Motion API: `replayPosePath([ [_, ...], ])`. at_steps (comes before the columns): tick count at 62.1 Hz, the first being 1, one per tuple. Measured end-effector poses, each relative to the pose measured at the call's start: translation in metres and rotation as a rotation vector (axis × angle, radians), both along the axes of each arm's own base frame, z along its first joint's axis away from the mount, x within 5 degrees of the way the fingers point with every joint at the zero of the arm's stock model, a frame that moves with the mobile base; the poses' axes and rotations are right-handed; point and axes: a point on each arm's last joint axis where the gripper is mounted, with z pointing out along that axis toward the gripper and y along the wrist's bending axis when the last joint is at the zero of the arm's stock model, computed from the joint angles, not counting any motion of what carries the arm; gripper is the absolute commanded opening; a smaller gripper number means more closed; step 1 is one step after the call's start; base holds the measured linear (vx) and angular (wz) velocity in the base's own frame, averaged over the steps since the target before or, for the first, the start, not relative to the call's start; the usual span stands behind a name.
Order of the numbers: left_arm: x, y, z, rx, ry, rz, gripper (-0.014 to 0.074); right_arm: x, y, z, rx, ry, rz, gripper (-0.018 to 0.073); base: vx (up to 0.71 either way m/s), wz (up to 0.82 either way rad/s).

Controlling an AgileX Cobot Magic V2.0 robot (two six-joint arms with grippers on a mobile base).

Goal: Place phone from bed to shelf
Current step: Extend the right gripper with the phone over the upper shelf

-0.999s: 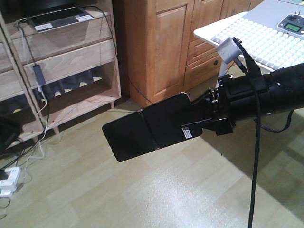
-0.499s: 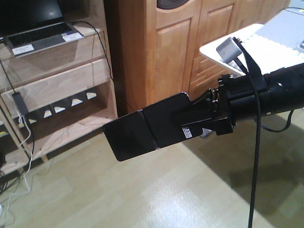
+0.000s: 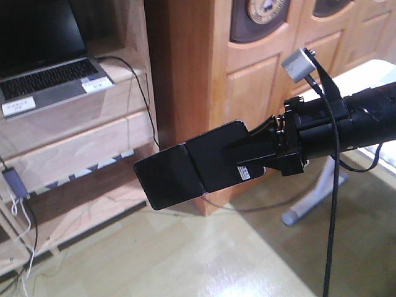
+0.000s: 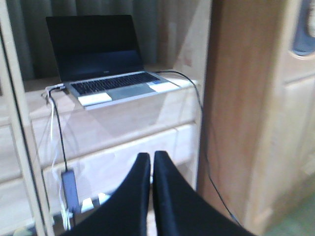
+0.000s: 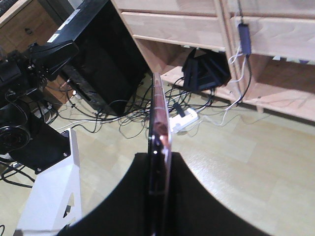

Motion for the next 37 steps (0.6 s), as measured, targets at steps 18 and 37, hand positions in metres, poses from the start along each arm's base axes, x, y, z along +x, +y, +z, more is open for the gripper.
replayPosePath([
  [18,0.0,0.0,0.0,0.0,0.0,0.0,0.0001,0.0001,-0.0001,-0.0001,-0.001,-0.001,-0.001,-0.0002,0.46,0.24],
  [37,0.0,0.0,0.0,0.0,0.0,0.0,0.0001,0.0001,-0.0001,-0.0001,-0.001,-0.001,-0.001,-0.0002,0.41,0.52],
])
